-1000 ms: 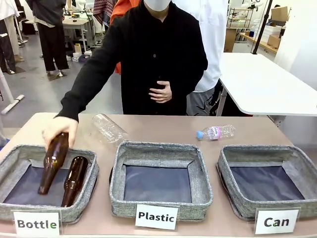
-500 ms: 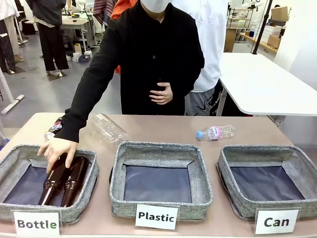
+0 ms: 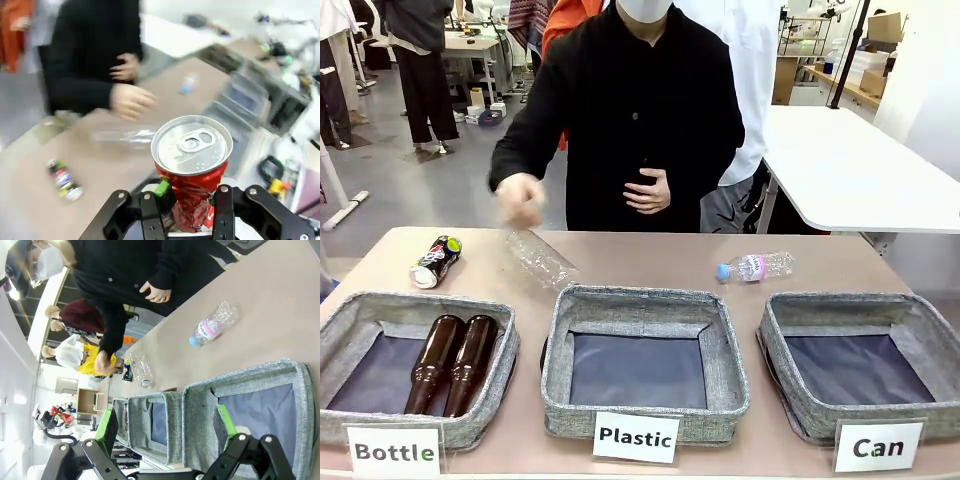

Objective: Sort the can waste into the basket.
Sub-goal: Pick up the can waste from the table and place it in the right Fabric basket.

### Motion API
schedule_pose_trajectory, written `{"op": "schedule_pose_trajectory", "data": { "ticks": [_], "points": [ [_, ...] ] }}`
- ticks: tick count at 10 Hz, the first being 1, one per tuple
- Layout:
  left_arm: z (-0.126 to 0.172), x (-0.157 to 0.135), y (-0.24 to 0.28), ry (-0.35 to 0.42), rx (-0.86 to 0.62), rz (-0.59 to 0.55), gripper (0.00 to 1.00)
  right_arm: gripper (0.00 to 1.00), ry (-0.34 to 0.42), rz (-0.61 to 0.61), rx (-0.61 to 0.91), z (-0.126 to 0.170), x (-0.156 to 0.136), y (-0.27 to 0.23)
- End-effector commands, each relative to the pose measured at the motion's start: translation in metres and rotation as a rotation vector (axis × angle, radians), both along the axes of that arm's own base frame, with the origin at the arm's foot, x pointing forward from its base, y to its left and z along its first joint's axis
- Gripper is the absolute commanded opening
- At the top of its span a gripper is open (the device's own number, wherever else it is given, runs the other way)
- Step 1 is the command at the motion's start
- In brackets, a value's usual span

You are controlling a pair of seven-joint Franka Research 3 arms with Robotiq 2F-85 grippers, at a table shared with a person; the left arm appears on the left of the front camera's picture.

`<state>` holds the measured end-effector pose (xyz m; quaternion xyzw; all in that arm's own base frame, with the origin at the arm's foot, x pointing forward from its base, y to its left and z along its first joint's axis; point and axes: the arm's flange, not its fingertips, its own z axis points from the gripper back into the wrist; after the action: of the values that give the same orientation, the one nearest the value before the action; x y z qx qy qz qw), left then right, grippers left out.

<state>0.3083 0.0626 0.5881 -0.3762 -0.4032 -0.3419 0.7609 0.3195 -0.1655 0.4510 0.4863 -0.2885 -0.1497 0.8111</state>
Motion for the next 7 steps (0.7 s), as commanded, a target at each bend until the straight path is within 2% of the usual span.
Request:
{"op": "schedule_pose_trajectory", "data": {
  "ticks": [1,2,4,5,6,7],
  "points": [
    [-0.002,0.04,-0.075,0.111,0.012,-0.335,0.0,1.0,-0.039,0.0,0.014,-0.001,0.003,-0.001],
    [-0.011,0.059,-0.125,0.169,0.055,-0.45,0.0,1.0,-0.039,0.0,0.014,-0.001,0.003,-0.001],
    [-0.039,0.094,-0.213,0.255,0.109,-0.551,0.0,1.0,-0.039,0.0,0.014,-0.001,0.003,-0.001],
    [-0.056,0.111,-0.255,0.316,0.121,-0.64,0.0,1.0,-0.039,0.0,0.014,-0.001,0.003,-0.001],
    [-0.066,0.12,-0.272,0.411,0.132,-0.767,0.03,1.0,-0.039,0.0,0.014,-0.001,0.003,-0.001],
    [-0.062,0.077,-0.25,0.267,0.084,-0.608,0.03,1.0,-0.039,0.0,0.014,-0.001,0.003,-0.001]
  ]
}}
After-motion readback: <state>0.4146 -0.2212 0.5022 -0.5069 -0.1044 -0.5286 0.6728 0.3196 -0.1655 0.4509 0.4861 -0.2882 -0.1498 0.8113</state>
